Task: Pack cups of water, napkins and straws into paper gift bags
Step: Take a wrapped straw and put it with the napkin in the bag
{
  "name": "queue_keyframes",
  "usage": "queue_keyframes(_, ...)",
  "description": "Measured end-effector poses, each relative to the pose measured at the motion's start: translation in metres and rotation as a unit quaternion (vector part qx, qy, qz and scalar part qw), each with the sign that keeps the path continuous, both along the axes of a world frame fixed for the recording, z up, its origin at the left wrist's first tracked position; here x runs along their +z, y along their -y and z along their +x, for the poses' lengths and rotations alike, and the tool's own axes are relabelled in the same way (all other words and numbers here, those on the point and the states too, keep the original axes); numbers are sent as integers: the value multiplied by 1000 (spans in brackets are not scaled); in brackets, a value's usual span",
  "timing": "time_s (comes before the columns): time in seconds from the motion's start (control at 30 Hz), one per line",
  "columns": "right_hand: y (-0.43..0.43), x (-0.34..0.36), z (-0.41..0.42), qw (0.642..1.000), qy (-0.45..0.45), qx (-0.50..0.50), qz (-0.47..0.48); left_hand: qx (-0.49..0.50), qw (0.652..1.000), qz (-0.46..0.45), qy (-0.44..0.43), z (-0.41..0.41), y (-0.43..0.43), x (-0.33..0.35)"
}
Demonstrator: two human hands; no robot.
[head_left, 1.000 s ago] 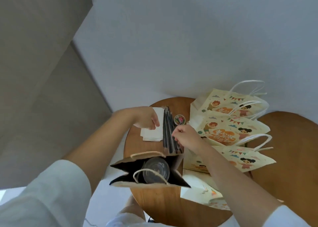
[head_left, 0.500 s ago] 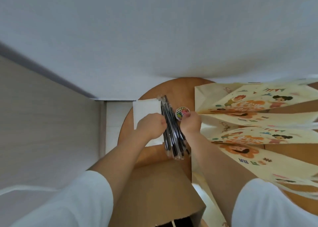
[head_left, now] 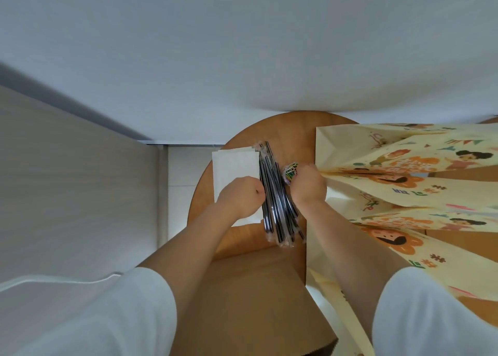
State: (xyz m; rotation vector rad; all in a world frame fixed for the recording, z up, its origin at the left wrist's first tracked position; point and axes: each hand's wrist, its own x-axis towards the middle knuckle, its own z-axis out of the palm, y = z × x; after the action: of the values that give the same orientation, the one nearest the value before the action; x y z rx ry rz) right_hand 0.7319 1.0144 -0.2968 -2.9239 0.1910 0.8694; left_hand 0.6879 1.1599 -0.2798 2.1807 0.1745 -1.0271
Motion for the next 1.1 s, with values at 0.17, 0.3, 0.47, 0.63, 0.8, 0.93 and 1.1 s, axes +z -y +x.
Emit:
queue_keyframes(0.17, 0, 6, -3, 1000, 12, 13, 6, 9, 1000, -16, 0, -6, 2, 6)
queue_keyframes(0.3, 0, 9, -6, 999, 24, -8, 30, 6, 1000, -17, 8, -10, 2, 9)
queue_keyframes(0.47, 5, 14, -8, 999, 32, -9, 0, -5, 1000, -24, 9, -11, 5, 9)
queue_keyframes(0.63, 5, 16, -12, 996, 48, -49, 51, -6, 999, -31, 1, -9, 10, 6)
queue_keyframes(0.8, 4, 18, -17, 977, 84, -140, 133, 39, 997, -68, -12, -2, 20, 3)
queue_keyframes(0.93, 6, 14, -19, 977, 71, -152, 130, 69, 996, -59, -13, 12, 31, -9)
queue_keyframes(1.1, 4, 1, -16, 979, 54, -150, 124, 63, 996, -54, -20, 16, 41, -22)
